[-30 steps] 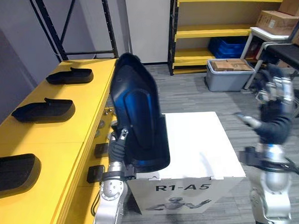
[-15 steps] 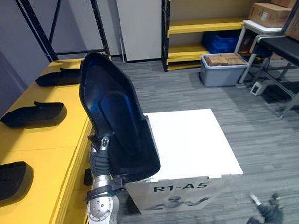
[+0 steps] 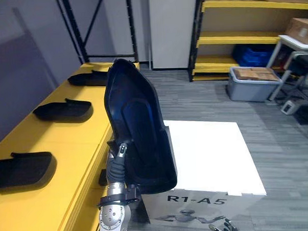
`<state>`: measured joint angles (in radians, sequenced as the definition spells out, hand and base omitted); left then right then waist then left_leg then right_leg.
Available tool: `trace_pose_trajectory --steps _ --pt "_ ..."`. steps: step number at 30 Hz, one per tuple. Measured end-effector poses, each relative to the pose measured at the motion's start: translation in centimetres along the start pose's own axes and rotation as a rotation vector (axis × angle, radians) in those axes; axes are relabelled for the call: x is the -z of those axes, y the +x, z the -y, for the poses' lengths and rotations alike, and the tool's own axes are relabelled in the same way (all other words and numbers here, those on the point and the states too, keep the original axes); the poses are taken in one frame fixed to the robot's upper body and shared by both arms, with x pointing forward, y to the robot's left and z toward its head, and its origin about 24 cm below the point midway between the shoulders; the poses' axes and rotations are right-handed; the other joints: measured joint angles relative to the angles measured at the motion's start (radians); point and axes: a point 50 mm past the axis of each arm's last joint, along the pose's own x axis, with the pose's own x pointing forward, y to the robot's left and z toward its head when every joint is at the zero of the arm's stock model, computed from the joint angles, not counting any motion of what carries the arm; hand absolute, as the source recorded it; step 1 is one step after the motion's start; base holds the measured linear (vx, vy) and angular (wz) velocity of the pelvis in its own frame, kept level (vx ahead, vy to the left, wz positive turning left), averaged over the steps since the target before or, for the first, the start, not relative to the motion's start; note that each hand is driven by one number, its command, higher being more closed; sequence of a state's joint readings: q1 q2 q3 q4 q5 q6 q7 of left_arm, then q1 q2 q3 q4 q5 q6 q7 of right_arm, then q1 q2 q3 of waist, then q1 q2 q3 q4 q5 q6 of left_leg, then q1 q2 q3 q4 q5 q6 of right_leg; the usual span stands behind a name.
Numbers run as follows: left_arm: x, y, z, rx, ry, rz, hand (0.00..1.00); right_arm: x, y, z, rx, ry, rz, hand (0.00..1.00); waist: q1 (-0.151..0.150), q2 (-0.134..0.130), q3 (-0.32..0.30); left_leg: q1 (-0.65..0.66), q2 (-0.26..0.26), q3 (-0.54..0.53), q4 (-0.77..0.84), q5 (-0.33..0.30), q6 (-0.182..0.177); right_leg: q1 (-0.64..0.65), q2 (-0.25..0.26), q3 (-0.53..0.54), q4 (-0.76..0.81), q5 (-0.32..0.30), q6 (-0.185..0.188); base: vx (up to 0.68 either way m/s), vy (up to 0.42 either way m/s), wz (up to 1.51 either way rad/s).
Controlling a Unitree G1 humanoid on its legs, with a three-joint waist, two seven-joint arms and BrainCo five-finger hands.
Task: Walk over and take plastic housings, then place them on the shelf
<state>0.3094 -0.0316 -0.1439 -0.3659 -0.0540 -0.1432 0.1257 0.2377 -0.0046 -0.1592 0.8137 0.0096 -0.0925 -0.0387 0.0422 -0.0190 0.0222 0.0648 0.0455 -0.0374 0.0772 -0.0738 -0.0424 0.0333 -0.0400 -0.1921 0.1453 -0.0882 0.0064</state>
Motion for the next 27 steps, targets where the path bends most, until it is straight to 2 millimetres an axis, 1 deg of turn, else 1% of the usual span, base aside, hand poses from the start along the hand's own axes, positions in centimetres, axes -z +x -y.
trace_pose_trajectory --steps 1,2,4,5,6,7,8,9,10,11,12,13,14,15,16,17,18,19,20,21,22,23,24,25,27 --pt "-0.1 0.0 0.0 0.002 -0.001 0.005 1.00 -0.3 0.1 -0.9 -0.036 -0.037 0.004 0.00 0.003 -0.015 0.017 -0.038 -0.015 -0.056 0.037 0.001 -0.002 -0.001 -0.019 -0.063 0.027 -0.023 0.001 -0.06 -0.039 1.28" --pt "-0.2 0.0 0.1 0.005 -0.004 0.010 1.00 -0.4 0.2 -1.3 -0.051 -0.052 0.007 0.00 0.006 -0.018 0.027 -0.067 -0.026 -0.100 0.061 0.002 -0.004 -0.002 -0.030 -0.106 0.039 -0.032 0.001 -0.07 -0.030 1.42" --pt "-0.5 0.2 0.3 0.009 -0.009 0.023 1.00 -0.8 0.3 -1.2 -0.055 -0.078 0.020 0.00 0.019 -0.020 0.048 -0.118 -0.044 -0.138 0.096 0.007 -0.017 -0.008 -0.055 -0.180 0.058 -0.048 0.001 -0.10 0.018 1.30" --pt "-0.7 0.4 0.5 0.014 -0.015 0.037 1.00 -1.0 0.5 -1.0 -0.052 -0.097 0.021 0.00 0.026 -0.018 0.068 -0.158 -0.036 -0.069 0.114 -0.009 -0.041 -0.007 -0.071 -0.241 0.062 -0.052 0.000 -0.13 0.058 1.75" --pt "-0.9 0.7 0.6 0.017 -0.020 0.051 1.00 -1.3 0.7 -0.9 -0.055 -0.125 0.021 0.00 0.027 -0.009 0.077 -0.210 0.023 0.092 0.167 -0.029 -0.019 -0.005 -0.081 -0.308 0.064 -0.054 -0.002 -0.12 0.064 1.57" --pt "-1.0 0.8 0.7 0.016 -0.021 0.055 1.00 -1.4 0.8 -0.8 -0.055 -0.144 0.023 0.00 0.026 -0.005 0.080 -0.231 0.060 0.187 0.202 -0.034 -0.020 -0.004 -0.089 -0.336 0.069 -0.054 -0.003 -0.07 0.098 1.44" --pt "-1.0 0.8 0.8 0.016 -0.025 0.055 1.00 -1.5 1.0 -0.6 -0.049 -0.163 0.019 0.00 0.022 -0.005 0.082 -0.252 0.120 0.339 0.277 -0.046 0.001 0.002 -0.112 -0.382 0.081 -0.058 0.000 -0.01 0.156 1.21" --pt "-0.9 0.7 1.1 0.027 -0.031 0.050 1.00 -1.5 1.1 -0.2 -0.038 -0.177 0.010 0.00 0.020 -0.005 0.084 -0.253 0.156 0.428 0.351 -0.061 0.029 0.018 -0.145 -0.427 0.096 -0.066 0.015 0.01 0.184 1.18" --pt "-0.8 0.7 1.2 0.031 -0.029 0.046 1.00 -1.5 1.1 0.0 -0.032 -0.179 0.008 0.00 0.017 -0.002 0.084 -0.251 0.172 0.454 0.388 -0.068 0.041 0.026 -0.162 -0.452 0.104 -0.071 0.023 0.02 0.227 1.17" --pt "-0.6 0.7 1.5 0.042 -0.024 0.041 1.00 -1.6 1.2 0.2 -0.025 -0.196 0.008 0.00 0.007 0.003 0.083 -0.234 0.195 0.489 0.446 -0.079 0.058 0.038 -0.194 -0.493 0.127 -0.085 0.043 0.01 0.263 1.20" --pt "-0.6 0.6 1.6 0.049 -0.016 0.038 1.00 -1.8 1.3 0.4 -0.019 -0.198 0.013 0.00 -0.006 0.017 0.079 -0.209 0.205 0.512 0.443 -0.113 0.037 0.060 -0.216 -0.537 0.149 -0.096 0.066 0.01 0.282 1.18" --pt "-0.5 0.7 1.6 0.048 -0.018 0.038 1.00 -1.9 1.4 0.4 -0.017 -0.198 0.016 0.00 -0.016 0.030 0.074 -0.200 0.186 0.511 0.411 -0.133 0.033 0.069 -0.225 -0.554 0.159 -0.098 0.077 0.06 0.372 1.18" --pt "-0.2 0.7 1.2 0.047 0.002 0.028 1.00 -1.8 1.4 -0.1 -0.027 -0.191 0.007 0.00 -0.031 0.019 0.065 -0.184 0.128 0.493 0.328 -0.144 0.044 0.072 -0.248 -0.570 0.156 -0.097 0.083 0.08 0.342 0.95" --pt "0.3 0.8 0.9 0.032 0.018 0.010 1.00 -1.5 1.3 -0.9 -0.050 -0.191 0.000 0.00 -0.025 0.000 0.053 -0.179 0.078 0.478 0.265 -0.120 0.059 0.066 -0.256 -0.564 0.124 -0.092 0.083 0.07 0.280 0.90" --pt "0.4 0.9 0.9 0.029 0.019 0.005 1.00 -1.5 1.3 -1.0 -0.053 -0.189 -0.002 0.00 -0.026 -0.003 0.051 -0.184 0.062 0.466 0.260 -0.117 0.064 0.072 -0.256 -0.564 0.109 -0.087 0.083 0.09 0.196 0.76" --pt "0.8 0.9 0.9 0.028 0.022 -0.007 1.00 -1.3 1.4 -1.3 -0.059 -0.186 -0.017 0.00 -0.028 -0.004 0.052 -0.197 0.037 0.443 0.273 -0.121 0.070 0.081 -0.266 -0.564 0.104 -0.061 0.084 0.11 0.193 0.72" --pt "0.9 0.9 1.0 0.031 0.022 -0.014 1.00 -1.5 1.5 -1.4 -0.060 -0.186 -0.017 0.00 -0.028 0.001 0.055 -0.208 0.021 0.429 0.291 -0.132 0.086 0.090 -0.284 -0.568 0.119 -0.047 0.098 0.14 0.235 0.65" --pt "0.9 1.0 1.1 0.034 0.024 -0.013 1.00 -1.6 1.6 -1.5 -0.060 -0.187 -0.014 0.00 -0.030 0.002 0.057 -0.209 0.011 0.418 0.294 -0.136 0.091 0.092 -0.295 -0.565 0.140 -0.043 0.099 0.11 0.161 0.56" --pt "0.8 1.1 1.3 0.041 0.030 -0.009 1.00 -1.7 1.6 -1.4 -0.058 -0.185 -0.012 0.00 -0.034 0.003 0.058 -0.207 -0.003 0.395 0.291 -0.139 0.096 0.087 -0.316 -0.555 0.188 -0.040 0.094 0.12 0.143 0.63" --pt "0.7 1.2 1.5 0.049 0.036 -0.003 1.00 -1.7 1.6 -1.2 -0.051 -0.179 -0.012 0.00 -0.041 0.004 0.057 -0.196 -0.020 0.362 0.276 -0.144 0.104 0.070 -0.339 -0.514 0.265 -0.033 0.072 0.16 0.166 0.95" --pt "0.8 1.2 1.8 0.063 0.040 -0.003 1.00 -2.0 1.7 -0.9 -0.038 -0.164 -0.002 0.00 -0.056 0.018 0.064 -0.163 -0.028 0.311 0.242 -0.142 0.113 -0.005 -0.330 -0.316 0.406 -0.052 0.020 0.16 0.117 1.07" --pt "0.9 1.3 1.9 0.070 0.054 -0.004 1.00 -2.2 1.6 -0.9 -0.036 -0.155 0.011 0.00 -0.068 0.022 0.067 -0.147 -0.029 0.275 0.230 -0.138 0.117 -0.030 -0.275 -0.185 0.427 -0.109 0.030 0.12 0.037 1.01" --pt "1.1 1.4 2.0 0.072 0.058 -0.008 1.00 -2.3 1.6 -0.9 -0.035 -0.154 0.019 0.00 -0.074 0.020 0.066 -0.139 -0.032 0.252 0.222 -0.135 0.117 -0.047 -0.238 -0.111 0.435 -0.140 0.030 0.09 -0.055 1.07" --pt "1.3 1.6 2.3 0.070 0.072 -0.010 1.00 -2.4 1.5 -0.9 -0.034 -0.152 0.027 0.00 -0.076 0.011 0.065 -0.116 -0.048 0.208 0.211 -0.134 0.117 -0.099 -0.166 0.036 0.448 -0.189 0.034 0.10 -0.079 0.92" --pt "1.2 1.6 2.4 0.063 0.076 -0.004 1.00 -2.5 1.3 -0.9 -0.029 -0.132 0.045 0.00 -0.081 0.009 0.064 -0.105 -0.065 0.158 0.212 -0.134 0.116 -0.153 -0.107 0.146 0.456 -0.211 0.036 0.10 -0.119 0.99"
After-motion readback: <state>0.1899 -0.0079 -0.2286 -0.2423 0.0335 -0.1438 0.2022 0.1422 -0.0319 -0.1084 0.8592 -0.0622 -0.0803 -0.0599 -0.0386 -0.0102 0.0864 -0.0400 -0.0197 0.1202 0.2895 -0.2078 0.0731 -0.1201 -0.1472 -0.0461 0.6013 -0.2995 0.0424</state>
